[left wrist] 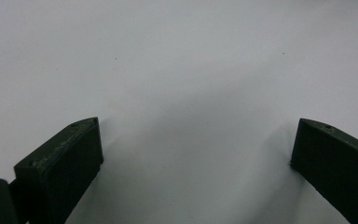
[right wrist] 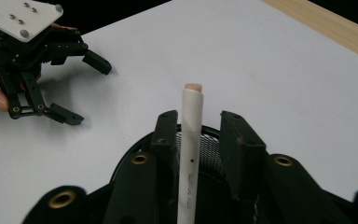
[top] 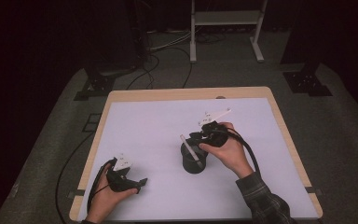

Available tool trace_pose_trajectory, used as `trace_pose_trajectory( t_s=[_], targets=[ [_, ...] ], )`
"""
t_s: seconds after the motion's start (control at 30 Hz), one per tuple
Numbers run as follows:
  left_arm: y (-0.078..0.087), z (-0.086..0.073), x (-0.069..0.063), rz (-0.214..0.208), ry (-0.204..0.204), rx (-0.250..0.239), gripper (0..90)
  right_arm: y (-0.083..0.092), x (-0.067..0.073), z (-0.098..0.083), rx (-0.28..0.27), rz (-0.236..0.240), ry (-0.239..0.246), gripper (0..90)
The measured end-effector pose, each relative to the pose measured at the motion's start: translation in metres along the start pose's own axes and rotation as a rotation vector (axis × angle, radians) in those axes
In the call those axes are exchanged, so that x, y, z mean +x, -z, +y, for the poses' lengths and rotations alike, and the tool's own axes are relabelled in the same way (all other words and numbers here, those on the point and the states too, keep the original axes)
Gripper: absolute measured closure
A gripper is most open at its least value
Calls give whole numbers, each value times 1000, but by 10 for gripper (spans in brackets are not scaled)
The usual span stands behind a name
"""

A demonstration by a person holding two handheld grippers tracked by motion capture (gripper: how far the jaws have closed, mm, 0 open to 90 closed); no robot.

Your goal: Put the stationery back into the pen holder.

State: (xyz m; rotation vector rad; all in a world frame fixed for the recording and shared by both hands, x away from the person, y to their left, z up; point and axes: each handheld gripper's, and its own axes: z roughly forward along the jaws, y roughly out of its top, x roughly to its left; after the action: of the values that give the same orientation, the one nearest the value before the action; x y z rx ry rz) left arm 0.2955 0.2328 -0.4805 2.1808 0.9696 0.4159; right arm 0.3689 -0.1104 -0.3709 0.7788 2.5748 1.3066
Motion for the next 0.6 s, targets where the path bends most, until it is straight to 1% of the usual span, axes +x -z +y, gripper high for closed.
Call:
trace_pose_trajectory(
  t_s=[0.07, 0.1, 0.13, 0.17, 0.27, 0.33, 0.43, 0.5, 0.6],
  targets=[
    [0, 0, 0, 0, 0, 0, 12, 7, -2, -1, -1, -9, -3, 624],
    [0, 0, 0, -1, 1, 0, 11, 13, -3, -3, 3, -19, -14, 579],
    [0, 0, 0, -1, 1, 0, 11, 17, -4, -5, 2, -27, -21, 553],
    [0, 0, 0, -1, 1, 0, 11, 17, -4, -5, 2, -27, -21, 553],
    [0, 0, 0, -1, 1, 1, 11, 26, -8, -10, 1, -46, -28, 487],
    [0, 0, 0, -1, 1, -1, 11, 33, -12, -17, -6, -59, -40, 449],
    [0, 0, 0, -1, 1, -1, 11, 37, -14, -21, -1, -70, -46, 429],
    [0, 0, 0, -1, 1, -1, 11, 42, -17, -28, -8, -84, -54, 397],
    [0, 0, 0, 0, 1, -2, 11, 45, -19, -31, -11, -92, -58, 378]
  ],
)
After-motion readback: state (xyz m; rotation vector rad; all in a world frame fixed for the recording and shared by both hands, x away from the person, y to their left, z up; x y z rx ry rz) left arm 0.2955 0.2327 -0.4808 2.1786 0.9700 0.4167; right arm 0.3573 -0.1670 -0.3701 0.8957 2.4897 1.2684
